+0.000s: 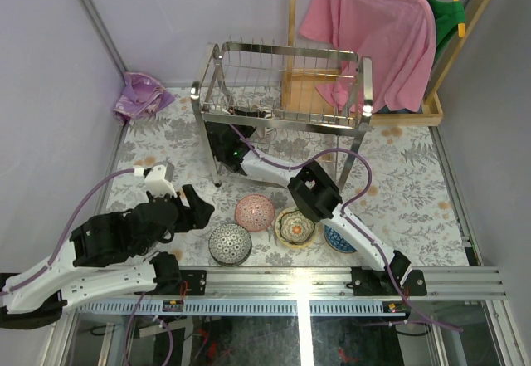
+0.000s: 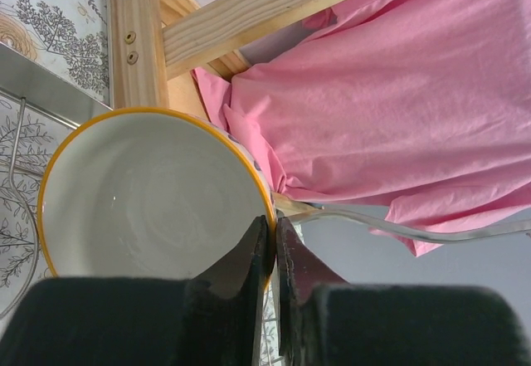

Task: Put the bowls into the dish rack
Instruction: Place the bowl in the dish rack.

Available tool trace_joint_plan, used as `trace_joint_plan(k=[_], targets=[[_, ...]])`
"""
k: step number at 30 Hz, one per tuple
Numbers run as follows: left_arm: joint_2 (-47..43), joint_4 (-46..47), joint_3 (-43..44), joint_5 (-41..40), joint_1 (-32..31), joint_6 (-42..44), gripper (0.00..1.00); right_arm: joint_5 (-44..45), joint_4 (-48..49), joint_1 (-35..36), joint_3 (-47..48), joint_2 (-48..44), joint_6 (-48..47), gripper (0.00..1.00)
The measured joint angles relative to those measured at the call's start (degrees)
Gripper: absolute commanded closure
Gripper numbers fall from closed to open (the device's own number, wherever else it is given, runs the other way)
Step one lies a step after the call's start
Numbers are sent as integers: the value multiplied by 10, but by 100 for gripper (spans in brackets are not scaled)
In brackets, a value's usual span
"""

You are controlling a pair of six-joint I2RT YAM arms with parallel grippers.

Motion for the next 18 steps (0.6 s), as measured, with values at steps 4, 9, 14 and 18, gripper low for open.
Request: trace_joint_plan(k=[4, 9, 14, 18], targets=[[3, 0, 3, 0, 0, 0, 30, -2, -14, 0, 11, 4, 9, 86], [10, 0, 4, 0, 0, 0, 30, -6, -45, -1, 25, 7, 32, 77], [14, 0, 10, -1, 0, 0, 30, -15, -93, -1, 28, 6, 71, 73], [16, 0, 12, -1, 0, 0, 30, -26, -160, -1, 24, -9, 129, 73]])
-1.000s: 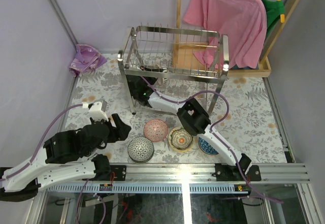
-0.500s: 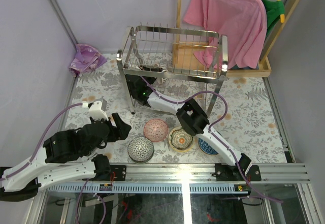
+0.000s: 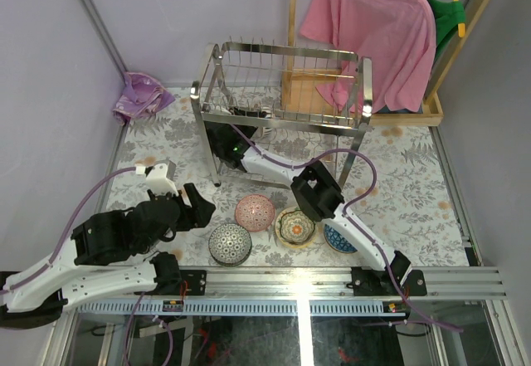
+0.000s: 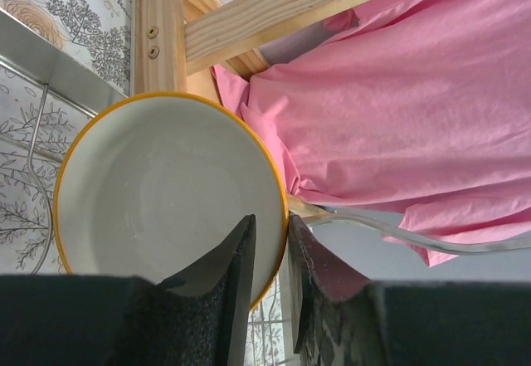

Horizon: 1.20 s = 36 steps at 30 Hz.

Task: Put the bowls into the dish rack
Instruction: Place the bowl in the dish rack.

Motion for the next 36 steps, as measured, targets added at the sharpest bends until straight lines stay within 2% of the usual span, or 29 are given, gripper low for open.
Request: trace_joint_plan(k=[10, 14, 25, 36], targets=[[11, 0, 0, 0, 0, 0, 30, -24, -106, 2, -5, -23, 82, 79], [20, 0, 0, 0, 0, 0, 30, -36, -127, 3, -5, -29, 97, 85], [32, 1, 0, 0, 0, 0, 30, -33, -121, 5, 8, -17, 83, 87], [33, 1, 0, 0, 0, 0, 30, -31, -94, 7, 23, -3, 55, 83]])
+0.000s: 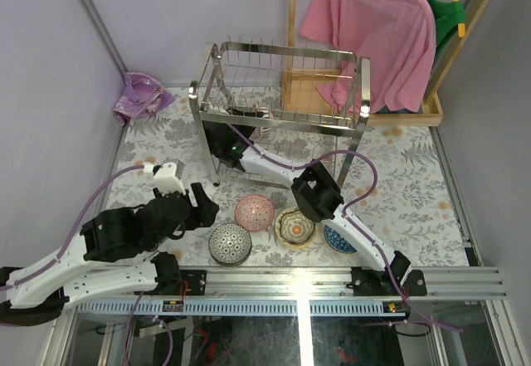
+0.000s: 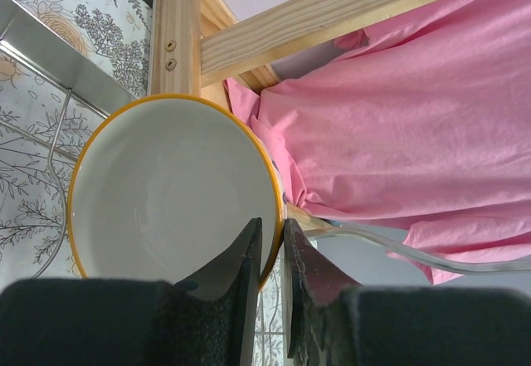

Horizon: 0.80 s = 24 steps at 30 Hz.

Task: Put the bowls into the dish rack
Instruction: Place the bowl in the dish rack.

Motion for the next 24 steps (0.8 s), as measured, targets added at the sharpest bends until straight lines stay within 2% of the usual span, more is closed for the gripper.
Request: trace_joint_plan(k=[7, 18, 21, 24], targets=[[-1, 0, 0, 0, 0, 0, 30, 1, 33, 1, -15, -2, -28, 81], [-9, 0, 0, 0, 0, 0, 30, 0, 33, 5, -6, 4, -30, 78], [-11, 0, 0, 0, 0, 0, 30, 0, 22, 11, 15, 14, -23, 80], [-12, 0, 0, 0, 0, 0, 30, 0, 8, 20, 24, 16, -15, 86]])
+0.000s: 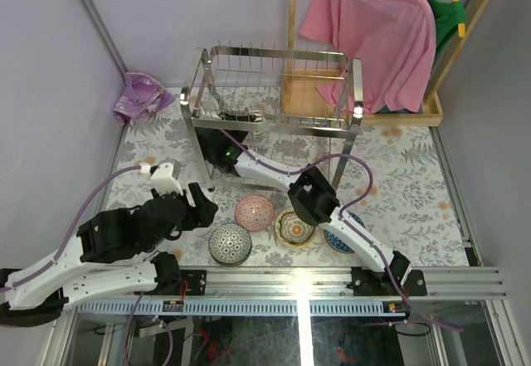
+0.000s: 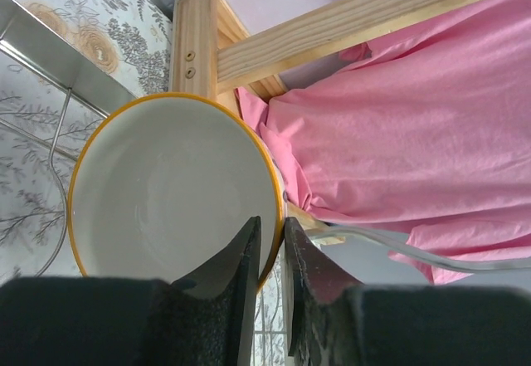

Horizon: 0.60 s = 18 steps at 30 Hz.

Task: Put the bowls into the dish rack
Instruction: Place the bowl in the dish rack.

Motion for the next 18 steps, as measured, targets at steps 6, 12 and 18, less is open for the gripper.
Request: trace_joint_plan(k=[6, 12, 18], targets=[[0, 0, 0, 0, 0, 0, 30, 3, -12, 20, 3, 2, 9, 91], [0, 0, 0, 0, 0, 0, 30, 43, -26, 24, -74, -26, 25, 93], [3, 0, 3, -1, 0, 0, 30, 61, -31, 26, -120, -43, 58, 93]])
